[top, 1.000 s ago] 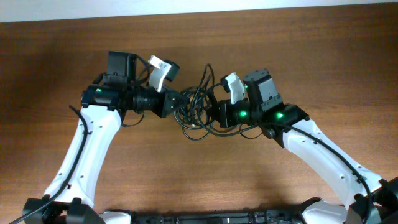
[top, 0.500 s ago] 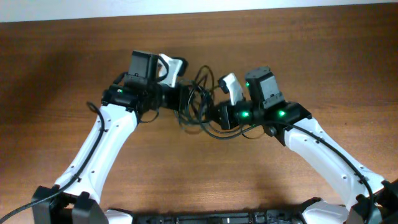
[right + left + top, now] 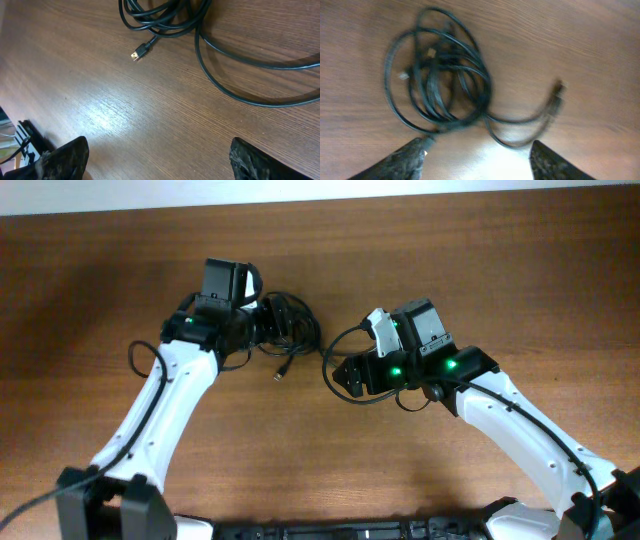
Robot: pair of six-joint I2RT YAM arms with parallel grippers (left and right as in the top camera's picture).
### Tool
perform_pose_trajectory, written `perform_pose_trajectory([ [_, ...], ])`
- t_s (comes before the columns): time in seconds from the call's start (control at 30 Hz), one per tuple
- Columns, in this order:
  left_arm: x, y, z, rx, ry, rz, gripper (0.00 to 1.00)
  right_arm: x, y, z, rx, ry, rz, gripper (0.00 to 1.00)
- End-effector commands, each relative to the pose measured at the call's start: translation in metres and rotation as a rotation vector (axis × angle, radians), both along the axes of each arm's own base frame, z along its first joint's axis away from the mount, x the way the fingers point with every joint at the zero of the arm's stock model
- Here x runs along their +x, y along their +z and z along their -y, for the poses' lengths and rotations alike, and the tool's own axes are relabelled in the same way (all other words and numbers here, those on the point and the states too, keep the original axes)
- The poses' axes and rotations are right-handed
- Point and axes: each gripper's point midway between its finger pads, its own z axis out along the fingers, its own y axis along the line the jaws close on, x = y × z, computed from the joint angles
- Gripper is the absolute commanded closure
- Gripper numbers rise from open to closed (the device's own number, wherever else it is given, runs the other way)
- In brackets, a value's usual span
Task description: Untangle cables
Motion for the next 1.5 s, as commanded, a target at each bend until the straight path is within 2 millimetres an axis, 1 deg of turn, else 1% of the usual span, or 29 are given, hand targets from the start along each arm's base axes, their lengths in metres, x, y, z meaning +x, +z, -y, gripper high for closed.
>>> perform_pose_trajectory([
  [0.0,0.021,-0.022,-0.012,0.091,0.054,0.008,0.45,-0.001,-0.003,0.001,-0.017,0.001,0.007,0.13],
  [0.03,0.027,-0.034,-0.007,0.086,0.045,-0.002,0.50,-0.001,-0.003,0.001,-0.017,0.001,0.007,0.13],
  [0.13,0.034,-0.071,-0.002,0.053,0.097,-0.083,0.53,-0.001,-0.003,0.001,-0.016,0.002,0.007,0.13],
  [0.17,0.036,-0.076,0.009,0.004,0.067,-0.091,0.56,-0.001,-0.003,0.001,-0.016,0.002,0.007,0.13],
  [0.27,0.043,-0.082,0.026,-0.078,0.021,-0.087,0.59,-0.001,-0.003,0.001,-0.017,0.001,0.007,0.13],
  [0.43,0.042,-0.084,0.026,-0.082,0.031,-0.097,0.62,0.000,-0.003,0.002,-0.021,-0.002,0.010,0.13],
  [0.47,0.041,-0.088,0.031,-0.079,0.020,-0.101,0.64,0.001,-0.003,0.002,-0.020,-0.002,0.012,0.13],
  [0.5,0.040,-0.095,0.036,-0.076,0.009,-0.109,0.69,0.001,-0.002,0.001,-0.019,-0.002,0.014,0.12],
  [0.53,0.037,-0.103,0.042,-0.070,-0.005,-0.127,0.93,0.001,-0.002,0.001,-0.018,-0.002,0.014,0.13],
  [0.57,0.036,-0.104,0.043,-0.070,-0.006,-0.130,1.00,0.000,-0.002,0.001,-0.017,-0.001,0.010,0.12],
  [0.6,0.038,-0.096,0.042,-0.087,-0.008,-0.118,1.00,-0.002,-0.004,0.002,-0.022,0.000,-0.001,0.08],
  [0.63,0.040,-0.076,0.043,-0.136,-0.019,-0.091,1.00,-0.005,-0.006,0.003,-0.027,0.002,-0.018,0.01],
  [0.67,0.043,-0.050,0.040,-0.175,-0.032,-0.041,1.00,-0.011,-0.006,0.001,-0.013,0.017,-0.044,0.01],
  [0.7,0.042,-0.009,0.037,-0.202,-0.088,0.058,1.00,-0.019,0.000,-0.007,0.044,0.056,-0.069,0.01],
  [0.73,0.038,0.017,0.037,-0.198,-0.136,0.131,1.00,-0.020,0.006,-0.015,0.091,0.084,-0.067,0.01],
  [0.8,0.014,0.073,0.042,-0.134,-0.282,0.303,1.00,-0.017,0.029,-0.034,0.233,0.111,-0.059,0.01],
  [0.83,0.004,0.088,0.045,-0.117,-0.322,0.345,1.00,-0.011,0.038,-0.039,0.278,0.078,-0.064,0.00],
  [0.87,-0.009,0.099,0.044,-0.097,-0.345,0.365,1.00,0.002,0.052,-0.046,0.347,0.018,-0.062,0.21],
  [0.93,-0.015,0.097,0.042,-0.094,-0.345,0.341,1.00,0.010,0.063,-0.050,0.396,-0.017,-0.054,0.29],
  [1.03,-0.017,0.094,0.042,-0.094,-0.345,0.324,1.00,0.018,0.075,-0.054,0.439,-0.026,-0.019,0.28],
  [1.1,-0.019,0.094,0.044,-0.103,-0.345,0.317,1.00,0.020,0.076,-0.054,0.441,-0.027,-0.008,0.28],
  [1.13,-0.020,0.094,0.046,-0.111,-0.340,0.311,1.00,0.022,0.074,-0.053,0.432,-0.039,-0.003,0.28],
  [1.17,-0.020,0.094,0.048,-0.134,-0.314,0.294,1.00,0.025,0.071,-0.053,0.412,-0.061,0.008,0.20],
  [1.2,-0.020,0.094,0.048,-0.179,-0.243,0.252,1.00,0.028,0.066,-0.055,0.386,-0.101,0.009,0.15],
  [1.3,-0.018,0.093,0.045,-0.283,-0.060,0.149,1.00,0.031,0.051,-0.063,0.303,-0.174,0.044,0.14],
  [1.33,-0.018,0.093,0.045,-0.337,0.015,0.101,1.00,0.035,0.036,-0.064,0.244,-0.256,0.042,0.14],
  [1.37,-0.019,0.093,0.046,-0.358,0.038,0.080,1.00,0.043,0.024,-0.055,0.199,-0.354,0.035,0.21],
  [1.4,-0.020,0.092,0.047,-0.359,0.036,0.072,1.00,0.050,0.019,-0.046,0.177,-0.419,0.035,0.40],
  [1.47,-0.028,0.083,0.043,-0.337,0.048,0.024,1.00,0.064,0.015,-0.024,0.149,-0.501,0.043,0.93],
])
